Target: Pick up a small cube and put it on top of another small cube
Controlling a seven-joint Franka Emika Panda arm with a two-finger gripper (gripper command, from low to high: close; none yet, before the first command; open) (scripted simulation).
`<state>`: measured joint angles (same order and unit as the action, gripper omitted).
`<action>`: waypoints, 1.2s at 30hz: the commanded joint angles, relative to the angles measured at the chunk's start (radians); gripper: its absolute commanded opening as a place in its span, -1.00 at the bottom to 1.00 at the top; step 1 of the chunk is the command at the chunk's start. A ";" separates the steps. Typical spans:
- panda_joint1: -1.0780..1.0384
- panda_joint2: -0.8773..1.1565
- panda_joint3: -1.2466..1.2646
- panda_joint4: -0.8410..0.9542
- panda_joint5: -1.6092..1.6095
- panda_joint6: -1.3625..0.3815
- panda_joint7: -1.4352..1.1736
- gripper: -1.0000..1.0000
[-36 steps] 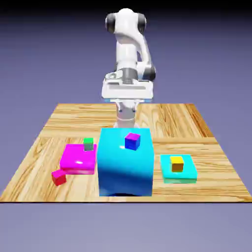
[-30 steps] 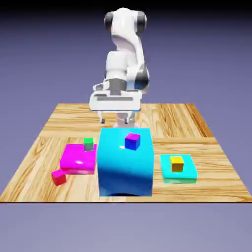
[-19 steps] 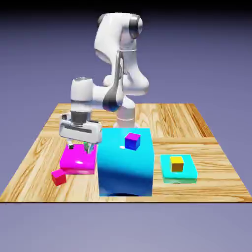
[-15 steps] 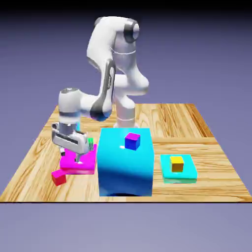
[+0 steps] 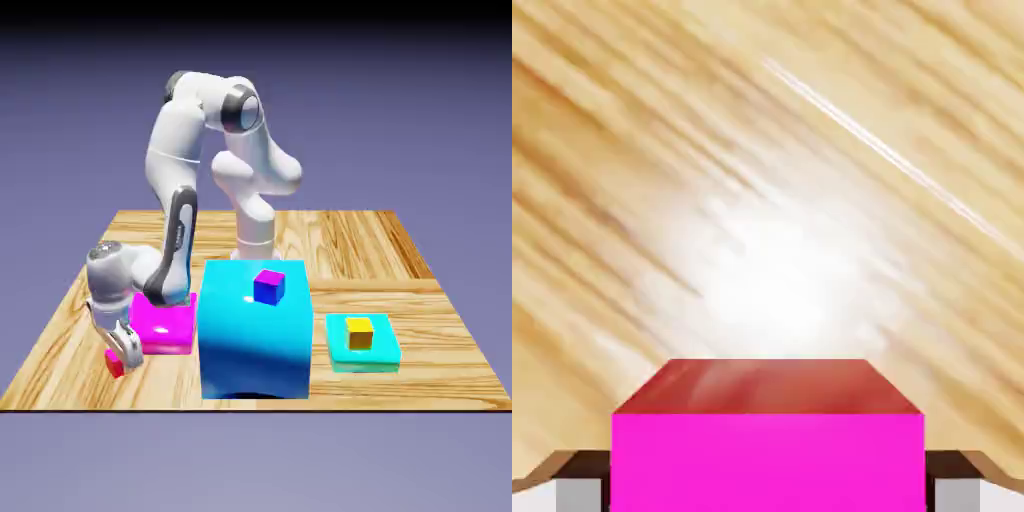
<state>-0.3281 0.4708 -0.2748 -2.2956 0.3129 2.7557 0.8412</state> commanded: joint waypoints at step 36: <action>-0.268 -0.886 0.203 -0.690 -0.392 -0.168 0.599 -1.00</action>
<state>-0.5961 -0.4156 -0.0721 -2.9854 -0.0783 2.5881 1.4399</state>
